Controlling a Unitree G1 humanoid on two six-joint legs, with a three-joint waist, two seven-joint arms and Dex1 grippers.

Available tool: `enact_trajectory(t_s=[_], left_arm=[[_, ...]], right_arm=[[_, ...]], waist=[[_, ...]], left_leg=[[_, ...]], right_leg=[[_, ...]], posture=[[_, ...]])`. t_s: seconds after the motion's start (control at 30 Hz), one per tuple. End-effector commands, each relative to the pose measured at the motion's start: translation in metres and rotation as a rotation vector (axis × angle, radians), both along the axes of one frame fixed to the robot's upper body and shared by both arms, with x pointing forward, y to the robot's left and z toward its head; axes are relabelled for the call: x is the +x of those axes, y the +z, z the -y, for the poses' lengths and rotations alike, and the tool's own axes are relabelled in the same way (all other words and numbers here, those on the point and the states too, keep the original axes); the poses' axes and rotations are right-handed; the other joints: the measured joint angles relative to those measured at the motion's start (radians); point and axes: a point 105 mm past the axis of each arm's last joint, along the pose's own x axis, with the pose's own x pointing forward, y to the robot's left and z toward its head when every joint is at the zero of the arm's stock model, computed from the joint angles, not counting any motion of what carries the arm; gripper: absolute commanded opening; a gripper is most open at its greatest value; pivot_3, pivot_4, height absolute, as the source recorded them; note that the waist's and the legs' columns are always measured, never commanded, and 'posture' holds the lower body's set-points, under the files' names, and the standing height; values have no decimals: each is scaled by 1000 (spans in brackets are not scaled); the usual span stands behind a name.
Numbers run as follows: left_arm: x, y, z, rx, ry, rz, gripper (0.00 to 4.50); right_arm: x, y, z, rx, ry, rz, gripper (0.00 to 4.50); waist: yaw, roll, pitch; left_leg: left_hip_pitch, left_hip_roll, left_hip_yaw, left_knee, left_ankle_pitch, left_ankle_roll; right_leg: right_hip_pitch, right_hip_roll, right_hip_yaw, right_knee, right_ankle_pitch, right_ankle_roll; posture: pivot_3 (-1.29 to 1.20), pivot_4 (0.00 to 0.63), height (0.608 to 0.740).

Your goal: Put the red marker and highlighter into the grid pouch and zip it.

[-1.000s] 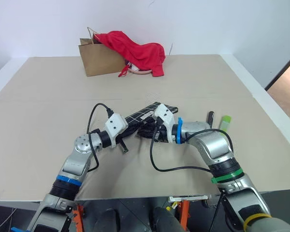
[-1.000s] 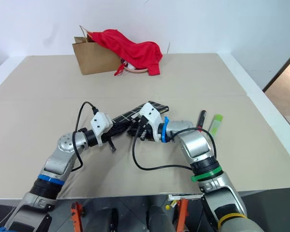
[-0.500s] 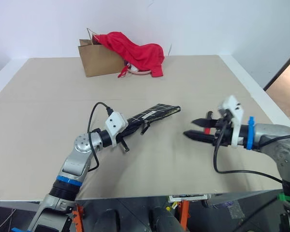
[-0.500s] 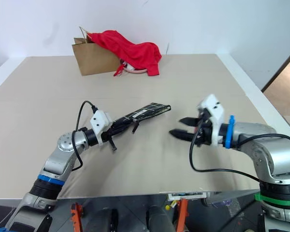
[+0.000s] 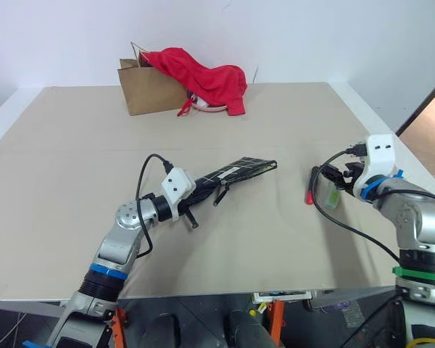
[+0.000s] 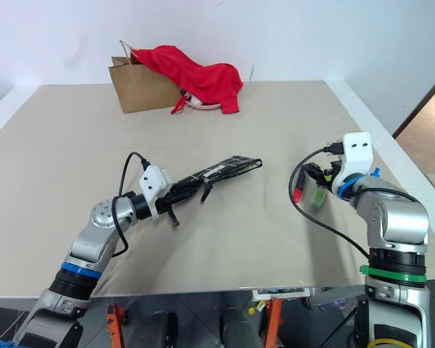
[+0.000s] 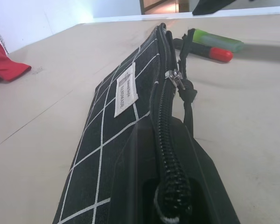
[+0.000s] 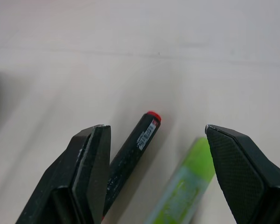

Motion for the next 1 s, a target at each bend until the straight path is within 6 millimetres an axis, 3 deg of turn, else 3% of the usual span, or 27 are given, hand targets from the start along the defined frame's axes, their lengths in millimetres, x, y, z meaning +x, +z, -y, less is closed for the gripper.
enact_trajectory(t_s=[0.03, 0.27, 0.53, 1.0], left_arm=[[-1, 12, 0, -27, 0, 43, 0], [-3, 10, 2, -41, 3, 32, 0], [-3, 9, 2, -46, 7, 29, 0], [-4, 9, -1, -61, 40, 22, 0]], right_arm=[[0, 11, 10, -15, -67, 36, 3513], [-4, -4, 21, -7, -161, -6, 3513], [-7, -27, 9, 24, -179, -66, 3513], [-13, -49, 23, -36, -299, -97, 3513]], waist=[[0, 0, 0], [-1, 0, 0], [-1, 0, 0], [-1, 0, 0]], left_leg=[[0, 0, 0, 0, 0, 0], [0, 0, 0, 0, 0, 0], [0, 0, 0, 0, 0, 0], [0, 0, 0, 0, 0, 0]], right_leg=[[0, 0, 0, 0, 0, 0], [0, 0, 0, 0, 0, 0], [0, 0, 0, 0, 0, 0], [0, 0, 0, 0, 0, 1]], posture=[[0, 150, 740], [0, 150, 740], [0, 150, 740], [0, 150, 740]])
